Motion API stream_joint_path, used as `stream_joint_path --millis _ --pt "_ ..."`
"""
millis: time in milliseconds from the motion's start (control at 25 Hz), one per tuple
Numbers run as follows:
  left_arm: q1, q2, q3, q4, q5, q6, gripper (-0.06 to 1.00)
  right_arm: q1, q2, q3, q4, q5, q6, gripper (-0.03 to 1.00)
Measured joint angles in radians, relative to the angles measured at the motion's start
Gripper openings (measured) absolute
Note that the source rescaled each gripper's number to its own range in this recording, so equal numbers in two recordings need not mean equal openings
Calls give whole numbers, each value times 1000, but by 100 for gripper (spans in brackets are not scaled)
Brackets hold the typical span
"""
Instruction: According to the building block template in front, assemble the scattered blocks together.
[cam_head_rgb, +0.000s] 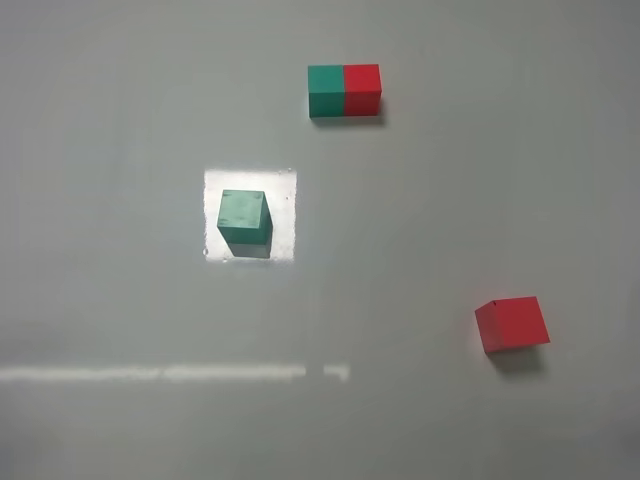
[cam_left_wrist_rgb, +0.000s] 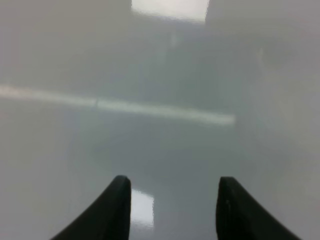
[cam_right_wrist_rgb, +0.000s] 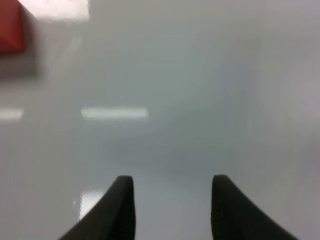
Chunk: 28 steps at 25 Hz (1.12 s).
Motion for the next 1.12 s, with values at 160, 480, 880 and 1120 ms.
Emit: stream_joint_path --millis 160,480,880,1120 --pt "0 0 0 0 0 0 9 0 0 0 0 0 0 0" --pt "0 0 0 0 0 0 9 0 0 0 0 0 0 0" --pt "0 0 0 0 0 0 8 0 0 0 0 0 0 0" --pt "0 0 0 0 0 0 8 0 0 0 0 0 0 0"
